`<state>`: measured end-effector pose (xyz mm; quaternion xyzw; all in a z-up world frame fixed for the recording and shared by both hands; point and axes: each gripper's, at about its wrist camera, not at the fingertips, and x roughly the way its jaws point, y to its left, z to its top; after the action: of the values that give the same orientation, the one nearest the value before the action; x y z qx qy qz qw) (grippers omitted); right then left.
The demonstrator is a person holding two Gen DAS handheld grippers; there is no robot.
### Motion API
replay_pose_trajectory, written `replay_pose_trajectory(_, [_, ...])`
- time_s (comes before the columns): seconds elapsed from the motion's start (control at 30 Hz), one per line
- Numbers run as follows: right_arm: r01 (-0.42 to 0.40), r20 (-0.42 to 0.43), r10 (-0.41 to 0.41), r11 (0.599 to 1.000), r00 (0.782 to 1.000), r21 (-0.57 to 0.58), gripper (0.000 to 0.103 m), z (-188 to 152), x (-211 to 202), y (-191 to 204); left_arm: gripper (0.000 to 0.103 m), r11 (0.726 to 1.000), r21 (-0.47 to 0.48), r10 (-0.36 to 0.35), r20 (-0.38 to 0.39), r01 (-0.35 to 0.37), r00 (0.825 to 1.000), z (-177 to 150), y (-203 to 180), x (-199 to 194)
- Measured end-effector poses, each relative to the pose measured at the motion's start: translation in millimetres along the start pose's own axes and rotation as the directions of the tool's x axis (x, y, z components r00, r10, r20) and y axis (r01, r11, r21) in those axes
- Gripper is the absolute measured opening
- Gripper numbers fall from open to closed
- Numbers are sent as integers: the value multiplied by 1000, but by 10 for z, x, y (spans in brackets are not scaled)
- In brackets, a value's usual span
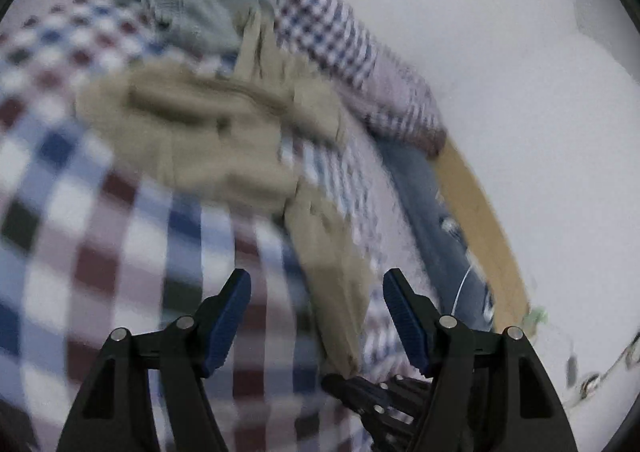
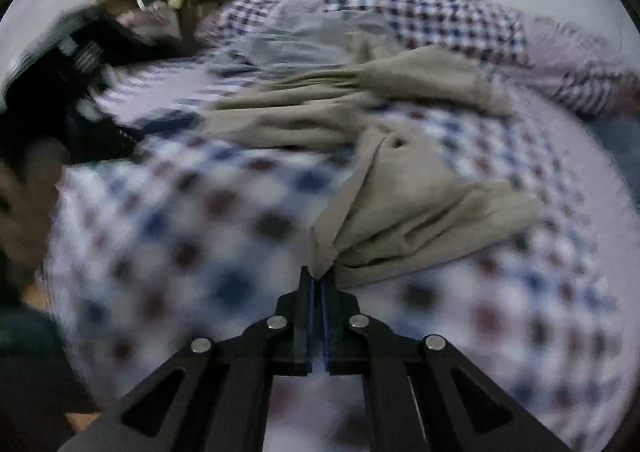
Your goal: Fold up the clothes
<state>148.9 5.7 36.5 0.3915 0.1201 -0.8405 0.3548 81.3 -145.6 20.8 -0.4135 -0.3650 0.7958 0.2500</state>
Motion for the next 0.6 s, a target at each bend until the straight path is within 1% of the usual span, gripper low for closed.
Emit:
replay_pose_trajectory(0.07, [-74, 2, 74, 996, 997, 47, 2, -89, -49, 136, 72, 1000, -11, 27, -43, -27, 999, -209, 28, 24])
replay_pose_trajectory(0.13, [-134, 3, 134, 987, 991, 89, 2, -179, -90, 249, 72, 999, -20, 41, -50, -42, 998, -379, 50, -50])
replay_pose_trajectory(0.2, [-243, -18, 246, 966, 969, 83, 1, -284, -130, 436, 72, 998, -1, 59, -37, -59, 998, -488, 37, -148])
replay_pose_trajectory(0.23, [-298, -29, 301, 951, 953, 80, 2, -337, -149, 530, 72, 998, 6, 65, -28, -65, 997, -527, 30, -194])
replay_pose_trajectory(0.27, [-352, -41, 355, 933, 934, 77, 4, -389, -169, 624, 72, 998, 5, 66, -17, -66, 998, -563, 31, -245])
replay_pose_trajectory(0.33, [-380, -85, 378, 925, 922, -10, 4, -492, -268, 839, 72, 998, -10, 56, 7, -56, 998, -611, 40, -321])
replay_pose_trajectory(0.4, [-378, -95, 372, 924, 923, -54, 5, -575, -389, 899, 72, 999, -25, 37, 16, -36, 999, -641, 40, -348])
replay_pose_trajectory(0.43, [-374, -83, 369, 926, 926, -45, 5, -591, -445, 858, 72, 999, -30, 27, 17, -27, 999, -649, 34, -339])
replay_pose_trajectory(0.5, [-342, -23, 342, 940, 939, 11, 8, -601, -589, 634, 72, 999, -30, 17, 14, -17, 1000, -640, -34, -216])
replay_pose_trajectory(0.57, [-313, 47, 310, 946, 950, 87, 19, -615, -727, 376, 72, 1000, -29, 4, 6, -3, 1000, -637, -84, -98])
replay_pose_trajectory(0.6, [-300, 87, 290, 944, 953, 134, 21, -624, -793, 230, 72, 1000, -29, 0, 5, 0, 1000, -629, -105, -39])
